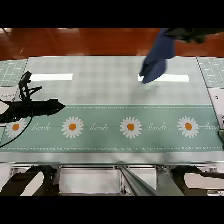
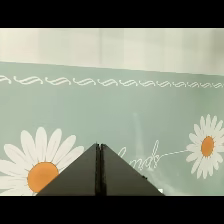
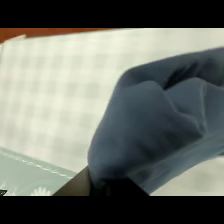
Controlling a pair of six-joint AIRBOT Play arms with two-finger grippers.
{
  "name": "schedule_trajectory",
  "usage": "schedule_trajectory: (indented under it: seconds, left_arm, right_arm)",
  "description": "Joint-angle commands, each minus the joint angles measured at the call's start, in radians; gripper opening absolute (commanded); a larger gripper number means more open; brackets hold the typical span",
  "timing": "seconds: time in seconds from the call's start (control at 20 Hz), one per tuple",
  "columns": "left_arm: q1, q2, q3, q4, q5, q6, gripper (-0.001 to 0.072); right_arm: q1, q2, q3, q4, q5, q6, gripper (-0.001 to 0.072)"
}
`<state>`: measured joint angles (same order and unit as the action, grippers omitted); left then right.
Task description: Fold the shirts.
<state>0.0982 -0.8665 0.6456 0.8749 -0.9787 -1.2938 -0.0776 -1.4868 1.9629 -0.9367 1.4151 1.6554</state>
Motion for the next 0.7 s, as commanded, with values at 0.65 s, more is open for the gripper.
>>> schedule_trajectory:
  seconds: [0.65]
  left_arm:
    - [-0.001,0.0,0.0,-0.001,0.023,0.012,0.002]
  right_arm:
    - [-0.812,0.39,-0.403,-0.214,0.443,0.066,0.0026]
